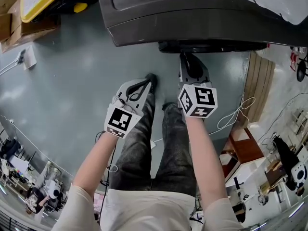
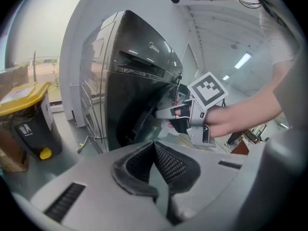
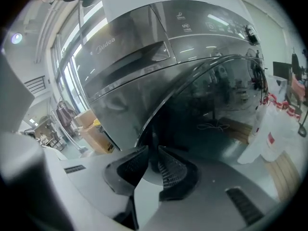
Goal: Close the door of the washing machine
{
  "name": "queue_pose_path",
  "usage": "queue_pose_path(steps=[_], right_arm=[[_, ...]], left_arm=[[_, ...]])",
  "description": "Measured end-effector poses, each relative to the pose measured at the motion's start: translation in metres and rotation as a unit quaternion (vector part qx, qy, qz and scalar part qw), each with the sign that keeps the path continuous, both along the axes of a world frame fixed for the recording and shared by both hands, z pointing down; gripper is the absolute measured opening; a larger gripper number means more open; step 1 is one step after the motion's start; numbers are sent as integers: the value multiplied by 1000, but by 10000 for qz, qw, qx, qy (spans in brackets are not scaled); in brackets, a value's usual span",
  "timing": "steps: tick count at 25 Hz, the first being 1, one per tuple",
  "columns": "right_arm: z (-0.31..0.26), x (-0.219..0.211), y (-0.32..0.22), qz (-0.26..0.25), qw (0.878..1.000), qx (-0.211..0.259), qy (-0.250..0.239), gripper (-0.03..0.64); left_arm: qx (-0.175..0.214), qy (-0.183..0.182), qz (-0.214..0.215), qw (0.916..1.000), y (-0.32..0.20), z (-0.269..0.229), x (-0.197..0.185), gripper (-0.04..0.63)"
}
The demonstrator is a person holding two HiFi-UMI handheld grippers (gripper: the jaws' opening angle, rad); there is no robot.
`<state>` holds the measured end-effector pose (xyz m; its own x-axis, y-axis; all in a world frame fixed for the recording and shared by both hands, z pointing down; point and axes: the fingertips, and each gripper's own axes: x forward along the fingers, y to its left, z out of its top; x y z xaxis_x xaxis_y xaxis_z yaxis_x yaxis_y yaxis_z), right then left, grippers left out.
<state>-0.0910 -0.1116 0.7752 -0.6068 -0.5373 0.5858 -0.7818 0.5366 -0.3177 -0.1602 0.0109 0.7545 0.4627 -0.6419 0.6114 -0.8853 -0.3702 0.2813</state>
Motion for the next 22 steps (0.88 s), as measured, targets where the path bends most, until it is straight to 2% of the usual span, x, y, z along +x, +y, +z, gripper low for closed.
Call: queue_pose_path(steps=[8,15,22], right_arm=[[-2,-1,-1,152,9999,-42,69,80],[0,-6,-1,3,9999,51,121,78],[2,-10,-10,102,9997,83,216,72]], left_arm=[[3,40,12,10000,0,-1,1,8],[19,49,74,10000,1,-3,-4,8],[39,1,171,9998,5,-6,1,8]])
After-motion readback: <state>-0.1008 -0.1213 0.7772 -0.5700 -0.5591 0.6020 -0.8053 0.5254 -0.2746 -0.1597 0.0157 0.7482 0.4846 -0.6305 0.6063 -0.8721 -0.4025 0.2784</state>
